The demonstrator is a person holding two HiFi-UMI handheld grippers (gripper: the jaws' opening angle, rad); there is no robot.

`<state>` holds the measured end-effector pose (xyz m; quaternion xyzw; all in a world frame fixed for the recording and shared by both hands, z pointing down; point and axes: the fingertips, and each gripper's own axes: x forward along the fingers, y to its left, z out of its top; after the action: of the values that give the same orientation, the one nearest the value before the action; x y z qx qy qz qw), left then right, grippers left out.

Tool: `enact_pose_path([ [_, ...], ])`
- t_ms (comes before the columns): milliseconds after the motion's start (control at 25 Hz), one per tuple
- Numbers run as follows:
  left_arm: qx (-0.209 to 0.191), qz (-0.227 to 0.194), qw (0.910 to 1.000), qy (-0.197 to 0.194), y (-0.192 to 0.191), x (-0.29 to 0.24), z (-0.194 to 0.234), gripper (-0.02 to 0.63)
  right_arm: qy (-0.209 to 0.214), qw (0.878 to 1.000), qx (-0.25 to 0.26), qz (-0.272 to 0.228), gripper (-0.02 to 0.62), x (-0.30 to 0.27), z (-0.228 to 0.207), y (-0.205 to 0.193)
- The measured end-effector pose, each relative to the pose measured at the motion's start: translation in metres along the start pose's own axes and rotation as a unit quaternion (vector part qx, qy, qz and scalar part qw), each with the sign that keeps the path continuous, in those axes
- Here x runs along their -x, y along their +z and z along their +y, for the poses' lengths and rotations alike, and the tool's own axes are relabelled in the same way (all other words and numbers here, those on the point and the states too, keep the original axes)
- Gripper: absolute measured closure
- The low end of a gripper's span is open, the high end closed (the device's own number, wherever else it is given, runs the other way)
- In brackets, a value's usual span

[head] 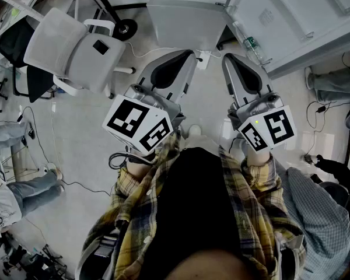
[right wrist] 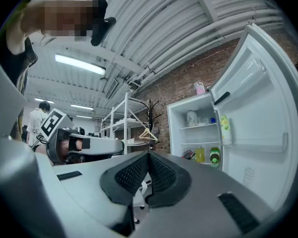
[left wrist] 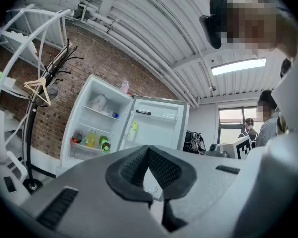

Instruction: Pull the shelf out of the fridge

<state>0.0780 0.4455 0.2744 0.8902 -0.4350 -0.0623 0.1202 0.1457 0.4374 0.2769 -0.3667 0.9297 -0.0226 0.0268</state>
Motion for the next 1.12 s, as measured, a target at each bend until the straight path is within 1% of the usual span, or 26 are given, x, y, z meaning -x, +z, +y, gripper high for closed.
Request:
enact_pose_path([
  [200,-0.004,-0.005,1.0000,0.006,0.001,-0.005,0.000,0.603,0.003,1.000,-0.003,-0.003,0.578,0.002,-0.005,-0.002],
  [360,-0.004,-0.008,0.9998,0.016,-0.002,-0.011,-0.003,0.603,0.014,1.000,-0.005,-0.008,0.577,0.006,-0.010,-0.003],
  [680,0.002,-0.014,0.9987,0.048,-0.013,-0.016,-0.005,0.603,0.040,0.999,-0.018,-0.006,0.577,0.008,-0.023,-0.011],
  [880,0.005,-0.013,0.9976,0.067,-0.013,-0.010,0.011,0.603,0.052,0.998,-0.039,-0.003,0.577,-0.003,-0.022,-0.017],
  [1120,0.009,-0.013,0.9974,0.070,-0.001,-0.016,0.045,0.603,0.056,0.997,-0.046,0.003,0.577,-0.041,-0.025,-0.017],
])
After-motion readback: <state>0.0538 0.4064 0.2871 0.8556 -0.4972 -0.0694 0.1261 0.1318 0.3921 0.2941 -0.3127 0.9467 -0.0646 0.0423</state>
